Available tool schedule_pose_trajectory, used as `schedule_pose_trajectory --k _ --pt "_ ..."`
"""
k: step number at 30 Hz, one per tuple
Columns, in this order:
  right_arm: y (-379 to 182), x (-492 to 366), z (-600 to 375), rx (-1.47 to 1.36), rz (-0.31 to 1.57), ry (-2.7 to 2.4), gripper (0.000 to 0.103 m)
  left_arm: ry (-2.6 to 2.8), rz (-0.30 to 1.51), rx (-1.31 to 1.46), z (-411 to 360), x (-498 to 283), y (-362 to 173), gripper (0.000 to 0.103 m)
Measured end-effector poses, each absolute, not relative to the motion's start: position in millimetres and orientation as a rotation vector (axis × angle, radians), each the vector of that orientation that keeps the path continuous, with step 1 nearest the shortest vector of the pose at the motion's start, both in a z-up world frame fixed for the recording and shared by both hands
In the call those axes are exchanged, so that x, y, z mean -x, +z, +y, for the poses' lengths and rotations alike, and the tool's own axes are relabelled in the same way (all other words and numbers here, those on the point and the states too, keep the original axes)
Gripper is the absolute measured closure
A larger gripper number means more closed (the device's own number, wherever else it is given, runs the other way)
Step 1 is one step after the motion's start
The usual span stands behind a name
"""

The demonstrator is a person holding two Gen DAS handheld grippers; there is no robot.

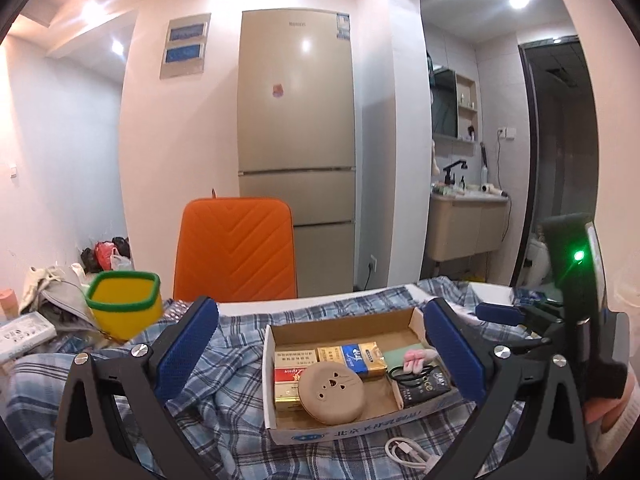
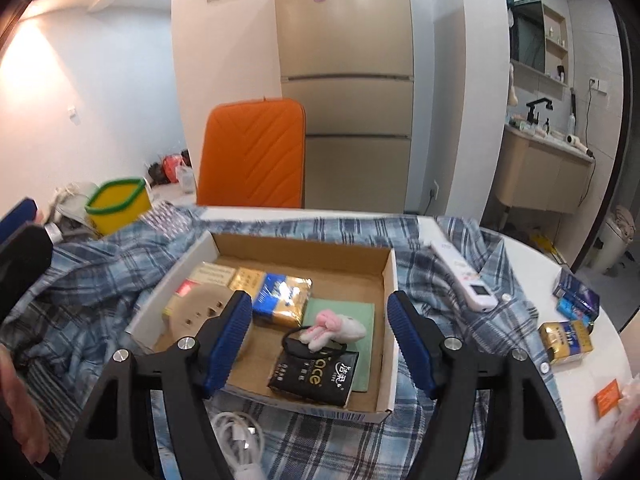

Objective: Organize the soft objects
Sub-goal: 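Open both tools to drop the cushion and bunny into the box, then withdraw both tools from the box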

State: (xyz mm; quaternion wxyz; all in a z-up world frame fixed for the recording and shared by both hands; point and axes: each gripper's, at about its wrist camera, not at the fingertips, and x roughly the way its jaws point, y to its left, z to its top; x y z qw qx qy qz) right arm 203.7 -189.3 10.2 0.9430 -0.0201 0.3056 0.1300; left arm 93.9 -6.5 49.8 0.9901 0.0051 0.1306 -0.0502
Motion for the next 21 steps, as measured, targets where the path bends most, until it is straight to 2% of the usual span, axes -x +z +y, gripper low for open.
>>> schedule_pose_trajectory --k 3,11,13,21 --pt "27 -184 -193 0.013 0.571 0.272 0.018 -0.116 0.247 0.001 -3 -79 57 0.0" --pt "48 -128 -205 -0.003 0.467 0.245 0.015 -0.139 0.232 0.018 4 -44 57 0.0" --pt "47 -118 -206 -0.005 0.46 0.247 0.011 -0.146 0.241 0.02 5 -39 51 0.0" --pt "30 -103 -207 -0.022 0.467 0.259 0.011 -0.12 0.275 0.027 13 -38 21 0.0"
